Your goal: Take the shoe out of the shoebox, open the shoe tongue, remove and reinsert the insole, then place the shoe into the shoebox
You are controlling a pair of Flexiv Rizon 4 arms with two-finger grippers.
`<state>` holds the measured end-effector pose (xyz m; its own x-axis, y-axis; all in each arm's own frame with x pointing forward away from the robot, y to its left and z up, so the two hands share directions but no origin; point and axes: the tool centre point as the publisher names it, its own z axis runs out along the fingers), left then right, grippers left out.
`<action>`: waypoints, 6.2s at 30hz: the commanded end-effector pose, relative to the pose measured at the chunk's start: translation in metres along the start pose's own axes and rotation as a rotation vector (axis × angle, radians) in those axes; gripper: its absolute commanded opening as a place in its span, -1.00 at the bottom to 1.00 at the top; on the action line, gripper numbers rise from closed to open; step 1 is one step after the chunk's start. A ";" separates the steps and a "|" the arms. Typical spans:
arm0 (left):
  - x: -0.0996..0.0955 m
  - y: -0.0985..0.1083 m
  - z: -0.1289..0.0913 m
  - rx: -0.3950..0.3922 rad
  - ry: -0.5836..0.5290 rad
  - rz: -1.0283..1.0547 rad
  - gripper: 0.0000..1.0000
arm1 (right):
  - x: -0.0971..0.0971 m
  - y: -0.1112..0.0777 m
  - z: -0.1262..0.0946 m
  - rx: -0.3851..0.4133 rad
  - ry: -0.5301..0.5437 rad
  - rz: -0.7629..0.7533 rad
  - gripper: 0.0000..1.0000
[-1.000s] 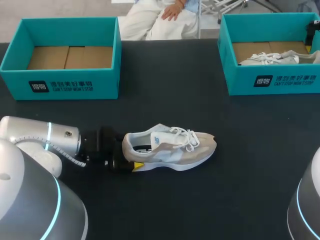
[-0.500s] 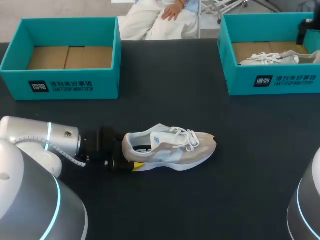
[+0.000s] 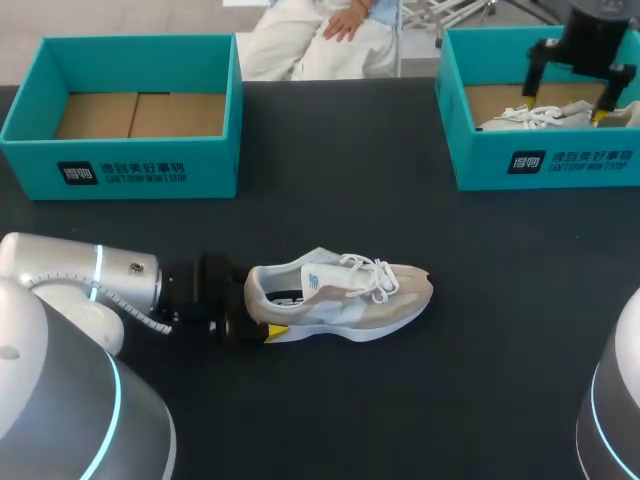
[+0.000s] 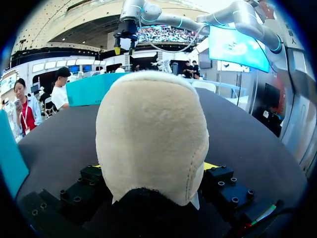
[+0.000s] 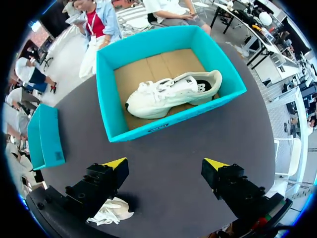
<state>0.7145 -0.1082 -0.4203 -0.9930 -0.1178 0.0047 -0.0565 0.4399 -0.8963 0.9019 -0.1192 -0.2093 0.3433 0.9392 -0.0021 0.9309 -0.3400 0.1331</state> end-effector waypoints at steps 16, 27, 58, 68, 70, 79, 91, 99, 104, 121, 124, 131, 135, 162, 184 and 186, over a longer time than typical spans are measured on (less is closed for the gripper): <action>0.003 0.006 0.004 -0.002 0.001 -0.001 -1.00 | 0.042 -0.093 0.005 -0.076 0.021 -0.111 1.00; 0.003 0.006 0.004 -0.002 0.001 -0.001 -1.00 | 0.042 -0.093 0.005 -0.076 0.021 -0.111 1.00; 0.003 0.006 0.004 -0.002 0.001 -0.001 -1.00 | 0.189 -0.227 0.033 -0.100 -0.053 -0.101 1.00; 0.003 0.006 0.004 -0.002 0.001 -0.001 -1.00 | 0.223 -0.255 0.047 -0.090 -0.046 -0.137 1.00; 0.003 0.006 0.004 -0.002 0.001 -0.001 -1.00 | 0.229 -0.263 0.046 -0.083 -0.056 -0.154 1.00; 0.003 0.006 0.004 -0.002 0.001 -0.001 -1.00 | 0.249 -0.299 0.050 -0.027 -0.076 -0.222 1.00; 0.003 0.006 0.004 -0.002 0.001 -0.001 -1.00 | 0.260 -0.313 0.055 0.008 -0.109 -0.226 1.00; 0.003 0.006 0.004 -0.002 0.001 -0.001 -1.00 | 0.269 -0.314 0.057 0.025 -0.162 -0.255 1.00; 0.003 0.006 0.004 -0.002 0.001 -0.001 -1.00 | 0.278 -0.322 0.074 0.028 -0.196 -0.243 1.00; 0.003 0.006 0.004 -0.002 0.001 -0.001 -1.00 | 0.257 -0.322 0.101 -0.057 -0.388 -0.106 1.00; 0.003 0.006 0.004 -0.002 0.001 -0.001 -1.00 | 0.249 -0.315 0.103 -0.074 -0.433 -0.093 1.00; 0.003 0.006 0.004 -0.002 0.001 -0.001 -1.00 | 0.233 -0.303 0.105 -0.098 -0.496 -0.025 1.00; 0.003 0.006 0.004 -0.002 0.001 -0.001 -1.00 | 0.223 -0.299 0.089 -0.102 -0.532 0.007 1.00; 0.003 0.006 0.004 -0.002 0.001 -0.001 -1.00 | 0.225 -0.293 0.066 -0.002 -0.348 -0.002 -1.00; 0.003 0.006 0.004 -0.002 0.001 -0.001 -1.00 | 0.134 -0.255 0.122 -0.055 -0.341 -0.065 -0.78; 0.003 0.006 0.004 -0.002 0.001 -0.001 -1.00 | 0.133 -0.256 0.134 -0.047 -0.346 -0.057 -0.17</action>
<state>0.7146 -0.1088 -0.4201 -0.9931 -0.1171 0.0051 -0.0564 0.4392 -0.8966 0.7295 0.0907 -0.3555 0.1596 0.9088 -0.3855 0.9859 -0.1269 0.1091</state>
